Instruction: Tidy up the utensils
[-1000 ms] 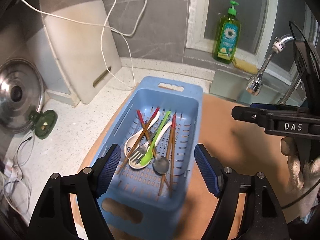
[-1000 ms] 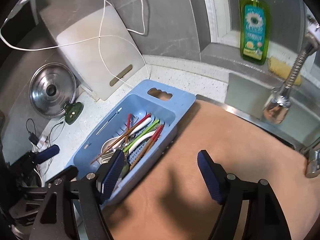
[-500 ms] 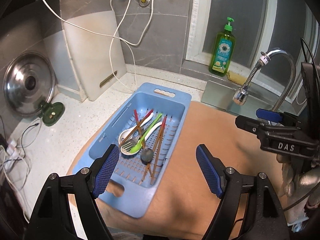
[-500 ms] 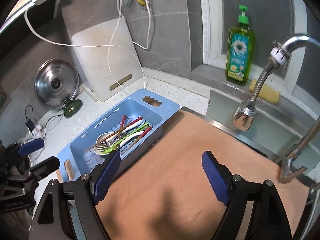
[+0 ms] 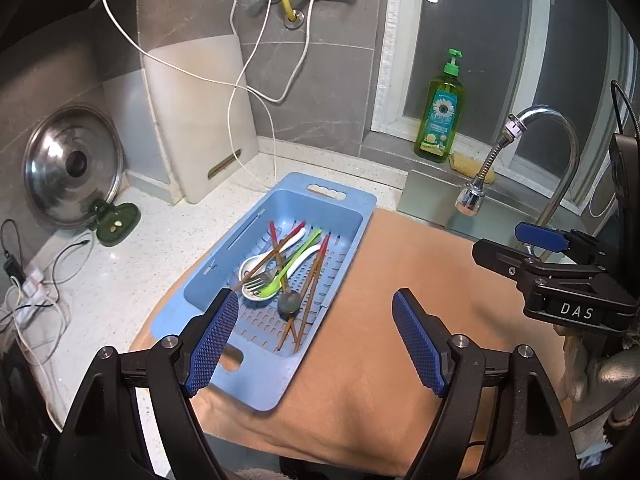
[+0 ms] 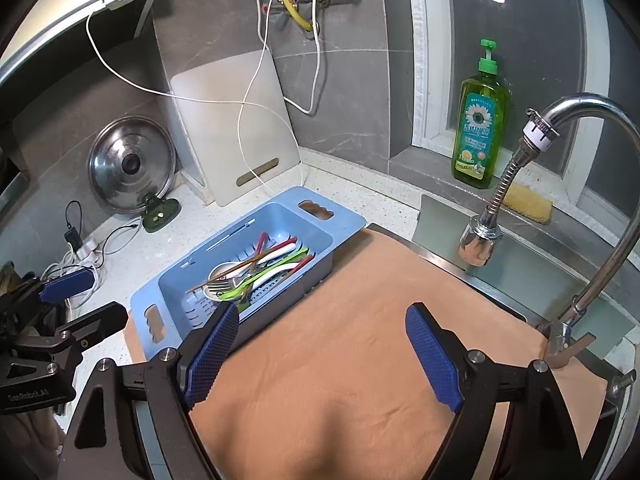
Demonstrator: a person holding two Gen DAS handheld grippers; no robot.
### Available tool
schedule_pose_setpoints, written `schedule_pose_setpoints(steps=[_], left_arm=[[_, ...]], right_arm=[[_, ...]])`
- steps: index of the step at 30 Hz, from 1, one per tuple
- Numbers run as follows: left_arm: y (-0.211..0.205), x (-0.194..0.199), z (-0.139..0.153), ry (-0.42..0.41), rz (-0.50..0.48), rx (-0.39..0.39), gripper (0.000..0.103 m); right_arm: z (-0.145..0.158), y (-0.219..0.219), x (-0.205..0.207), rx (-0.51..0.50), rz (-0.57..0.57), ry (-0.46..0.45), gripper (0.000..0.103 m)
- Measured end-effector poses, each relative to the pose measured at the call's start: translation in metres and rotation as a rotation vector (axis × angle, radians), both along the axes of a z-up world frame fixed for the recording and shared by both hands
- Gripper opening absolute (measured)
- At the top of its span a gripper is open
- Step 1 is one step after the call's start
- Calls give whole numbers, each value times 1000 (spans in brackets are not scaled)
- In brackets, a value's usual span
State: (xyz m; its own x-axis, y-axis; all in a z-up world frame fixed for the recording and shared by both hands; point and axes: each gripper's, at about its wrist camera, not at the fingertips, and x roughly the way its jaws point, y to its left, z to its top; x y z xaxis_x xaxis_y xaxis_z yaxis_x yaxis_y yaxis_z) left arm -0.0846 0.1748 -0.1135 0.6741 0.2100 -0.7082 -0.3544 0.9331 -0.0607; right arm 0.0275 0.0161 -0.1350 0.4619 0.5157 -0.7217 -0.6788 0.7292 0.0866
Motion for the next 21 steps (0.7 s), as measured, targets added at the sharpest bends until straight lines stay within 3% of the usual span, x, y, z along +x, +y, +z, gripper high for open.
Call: schedule_pose_setpoints(steps=[21], left_arm=[[-7,-9,3,-2,11,5,80]], right_arm=[[2,-9,-7,2,-10,-7,83]])
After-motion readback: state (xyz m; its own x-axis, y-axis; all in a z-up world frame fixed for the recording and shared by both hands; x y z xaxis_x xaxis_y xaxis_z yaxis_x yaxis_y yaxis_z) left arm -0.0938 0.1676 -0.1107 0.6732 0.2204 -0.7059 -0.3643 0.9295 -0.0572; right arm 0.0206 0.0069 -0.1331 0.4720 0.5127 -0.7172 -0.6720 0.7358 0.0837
